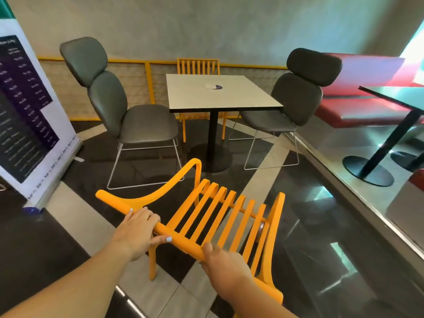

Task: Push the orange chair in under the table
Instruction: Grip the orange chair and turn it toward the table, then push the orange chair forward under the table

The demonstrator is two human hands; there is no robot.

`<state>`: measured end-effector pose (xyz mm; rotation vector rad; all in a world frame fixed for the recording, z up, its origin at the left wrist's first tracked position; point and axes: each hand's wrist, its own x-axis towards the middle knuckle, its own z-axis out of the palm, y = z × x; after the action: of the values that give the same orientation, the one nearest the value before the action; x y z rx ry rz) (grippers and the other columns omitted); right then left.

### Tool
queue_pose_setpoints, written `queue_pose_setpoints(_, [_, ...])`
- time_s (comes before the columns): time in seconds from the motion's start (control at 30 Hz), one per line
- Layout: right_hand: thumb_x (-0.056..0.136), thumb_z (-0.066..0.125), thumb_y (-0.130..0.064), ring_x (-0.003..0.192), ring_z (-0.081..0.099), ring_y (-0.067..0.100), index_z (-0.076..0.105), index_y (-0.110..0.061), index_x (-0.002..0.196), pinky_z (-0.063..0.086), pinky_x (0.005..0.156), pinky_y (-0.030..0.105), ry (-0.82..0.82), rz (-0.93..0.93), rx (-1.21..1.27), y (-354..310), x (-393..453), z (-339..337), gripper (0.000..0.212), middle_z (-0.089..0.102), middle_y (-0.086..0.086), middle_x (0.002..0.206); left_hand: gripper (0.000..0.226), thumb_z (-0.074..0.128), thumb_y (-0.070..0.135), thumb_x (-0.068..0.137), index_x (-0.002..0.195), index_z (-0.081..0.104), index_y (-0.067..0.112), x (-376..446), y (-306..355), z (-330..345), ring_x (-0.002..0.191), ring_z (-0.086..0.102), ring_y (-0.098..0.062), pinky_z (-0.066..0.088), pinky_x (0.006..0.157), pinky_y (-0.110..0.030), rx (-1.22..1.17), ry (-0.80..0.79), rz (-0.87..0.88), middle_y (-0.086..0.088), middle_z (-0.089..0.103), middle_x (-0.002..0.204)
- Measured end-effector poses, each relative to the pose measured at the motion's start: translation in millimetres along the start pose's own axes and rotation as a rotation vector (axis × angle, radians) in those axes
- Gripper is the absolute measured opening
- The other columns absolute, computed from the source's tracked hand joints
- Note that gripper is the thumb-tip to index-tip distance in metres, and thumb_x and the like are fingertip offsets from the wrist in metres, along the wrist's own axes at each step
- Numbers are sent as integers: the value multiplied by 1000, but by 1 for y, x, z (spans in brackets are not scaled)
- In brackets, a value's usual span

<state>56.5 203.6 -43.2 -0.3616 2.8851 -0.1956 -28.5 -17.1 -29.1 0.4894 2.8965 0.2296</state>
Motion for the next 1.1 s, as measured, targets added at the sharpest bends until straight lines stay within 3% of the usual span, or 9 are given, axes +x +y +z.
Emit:
queue_pose_setpoints(0.23, [95, 46, -33, 70, 57, 25, 37, -16, 109, 42, 53, 35, 16, -92, -48, 68, -28, -5, 23, 58, 8, 93, 51, 47, 72, 75, 107, 48, 32, -5, 55, 16, 111, 42, -12, 22, 112, -42, 5, 33, -17, 9, 49, 108])
queue_pose_setpoints(0.47, [94, 44, -40, 76, 59, 25, 38, -17, 108, 42, 54, 36, 17, -202, -121, 178, -69, -15, 27, 59, 6, 95, 48, 44, 73, 75, 97, 48, 32, -9, 164, 41, 102, 43, -12, 29, 107, -39, 25, 111, -112, 10, 49, 98])
queue_pose_setpoints(0.67, [92, 48, -40, 87, 56, 29, 42, -18, 106, 44, 73, 41, 35, -273, -179, 267, -103, -22, 26, 62, 8, 97, 58, 30, 80, 72, 102, 49, 35, -20, 261, 70, 98, 43, -15, 32, 99, -41, 123, 179, -190, 10, 48, 95])
queue_pose_setpoints(0.77, [91, 49, -39, 95, 53, 30, 44, -18, 107, 41, 81, 42, 72, -215, -246, 304, -119, -28, 27, 61, 7, 101, 52, 33, 76, 76, 110, 49, 40, -17, 307, 78, 100, 43, -17, 32, 96, -43, 60, 181, -200, 8, 49, 99])
queue_pose_setpoints(0.9, [80, 68, -38, 97, 55, 31, 53, -20, 111, 40, 93, 55, 216, -17, -283, 340, -134, -27, 39, 62, 5, 99, 53, 34, 76, 76, 109, 51, 38, -11, 334, 80, 99, 45, -17, 34, 95, -41, 19, 185, -235, 9, 50, 100])
queue_pose_setpoints(1.0, [79, 62, -52, 98, 53, 29, 54, -22, 107, 34, 99, 56, 262, 89, -150, 347, -139, -19, 43, 59, 0, 98, 54, 32, 81, 72, 102, 49, 40, -10, 338, 85, 103, 44, -18, 22, 105, -53, -4, 195, -340, 11, 49, 96])
queue_pose_setpoints(1.1, [79, 40, -68, 97, 44, 21, 51, -31, 104, 32, 94, 45, 231, 77, -56, 351, -132, -13, 45, 53, -8, 98, 56, 29, 83, 69, 100, 47, 41, -4, 337, 87, 101, 41, -15, 24, 103, -50, 1, 169, -354, 13, 44, 94])
